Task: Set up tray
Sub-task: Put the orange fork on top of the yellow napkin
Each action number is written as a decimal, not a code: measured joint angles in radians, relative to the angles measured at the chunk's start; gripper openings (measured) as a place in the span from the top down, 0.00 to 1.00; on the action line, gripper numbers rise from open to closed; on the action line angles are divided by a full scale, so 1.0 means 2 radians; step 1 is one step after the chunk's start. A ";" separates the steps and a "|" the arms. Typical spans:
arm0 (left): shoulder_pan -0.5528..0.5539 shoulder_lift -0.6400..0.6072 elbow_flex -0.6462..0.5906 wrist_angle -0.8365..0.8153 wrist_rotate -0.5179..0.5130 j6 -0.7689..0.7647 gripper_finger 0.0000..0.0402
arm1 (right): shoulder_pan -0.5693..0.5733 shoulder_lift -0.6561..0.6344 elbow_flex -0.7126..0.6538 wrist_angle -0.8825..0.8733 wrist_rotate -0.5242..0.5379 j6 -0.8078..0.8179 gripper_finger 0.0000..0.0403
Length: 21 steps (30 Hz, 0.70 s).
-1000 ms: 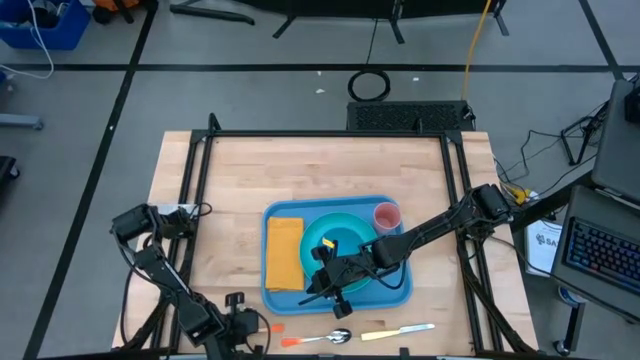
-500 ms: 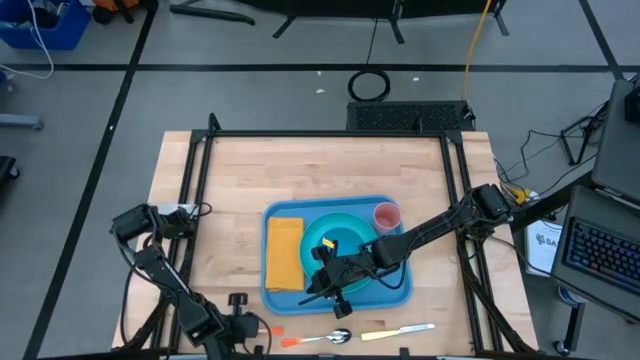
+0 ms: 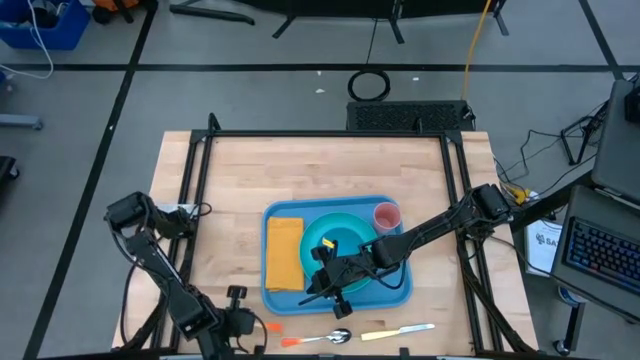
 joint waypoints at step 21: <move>0.094 -0.021 0.001 -0.082 0.009 0.277 0.97 | 0.005 0.000 0.000 -0.011 -0.002 0.000 1.00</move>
